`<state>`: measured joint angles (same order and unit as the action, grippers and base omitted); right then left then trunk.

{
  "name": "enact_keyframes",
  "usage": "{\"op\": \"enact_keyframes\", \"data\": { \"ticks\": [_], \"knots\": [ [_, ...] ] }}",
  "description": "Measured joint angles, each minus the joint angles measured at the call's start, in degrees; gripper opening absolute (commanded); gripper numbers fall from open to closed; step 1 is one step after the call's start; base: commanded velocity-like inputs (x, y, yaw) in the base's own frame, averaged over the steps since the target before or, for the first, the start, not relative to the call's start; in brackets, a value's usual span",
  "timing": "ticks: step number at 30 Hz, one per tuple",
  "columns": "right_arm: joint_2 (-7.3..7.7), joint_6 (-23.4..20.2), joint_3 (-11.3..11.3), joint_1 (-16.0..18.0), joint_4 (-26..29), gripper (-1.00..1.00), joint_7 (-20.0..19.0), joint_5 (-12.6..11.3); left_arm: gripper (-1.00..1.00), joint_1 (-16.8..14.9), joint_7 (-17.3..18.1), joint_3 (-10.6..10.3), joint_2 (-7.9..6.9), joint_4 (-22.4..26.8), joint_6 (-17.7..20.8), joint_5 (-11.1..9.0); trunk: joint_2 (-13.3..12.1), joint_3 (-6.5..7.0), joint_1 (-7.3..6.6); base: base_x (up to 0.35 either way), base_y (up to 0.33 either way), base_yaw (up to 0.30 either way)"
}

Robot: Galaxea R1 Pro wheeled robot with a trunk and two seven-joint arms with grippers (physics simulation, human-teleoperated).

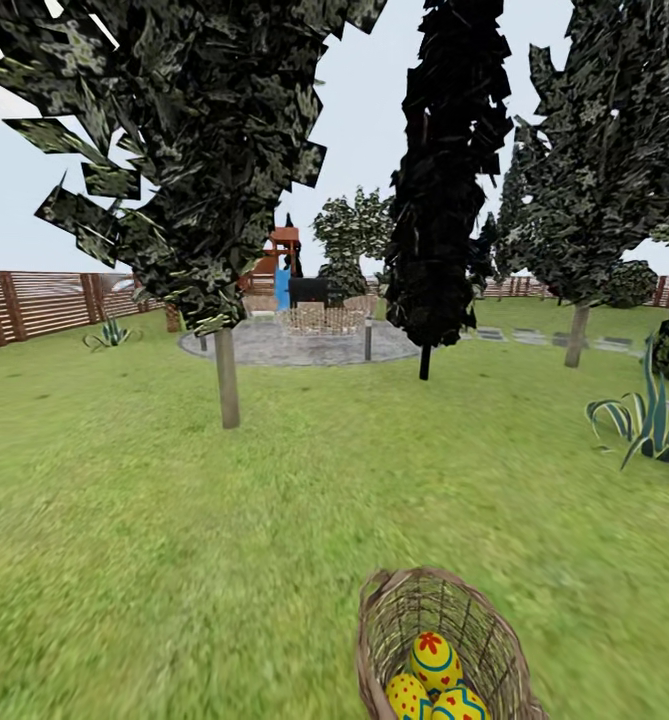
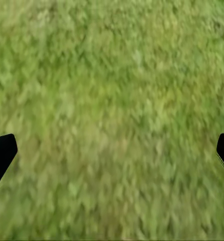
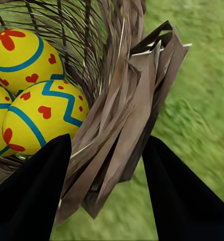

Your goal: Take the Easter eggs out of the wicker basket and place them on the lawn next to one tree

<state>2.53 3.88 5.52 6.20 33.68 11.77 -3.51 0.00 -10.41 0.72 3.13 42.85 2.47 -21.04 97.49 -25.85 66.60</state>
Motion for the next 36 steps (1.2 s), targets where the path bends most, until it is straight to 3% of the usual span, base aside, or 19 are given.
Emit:
{"op": "enact_keyframes", "data": {
  "ticks": [28, 36],
  "knots": [
    [-0.01, 0.0, 0.1, 0.0, 0.1, -1.00, 0.0, 0.0, 1.00, 0.0, 0.0, 0.0, 0.00, 0.0, 0.0, 0.0, 0.0, -0.01, 0.00, 0.328, -0.043, 0.001],
    [-0.08, 0.0, 0.1, 0.0, 0.1, -1.00, 0.1, 0.0, 1.00, 0.0, 0.0, 0.0, 0.00, 0.0, 0.0, 0.0, 0.0, -0.01, 0.00, 0.328, -0.041, 0.191]
  ]
}}
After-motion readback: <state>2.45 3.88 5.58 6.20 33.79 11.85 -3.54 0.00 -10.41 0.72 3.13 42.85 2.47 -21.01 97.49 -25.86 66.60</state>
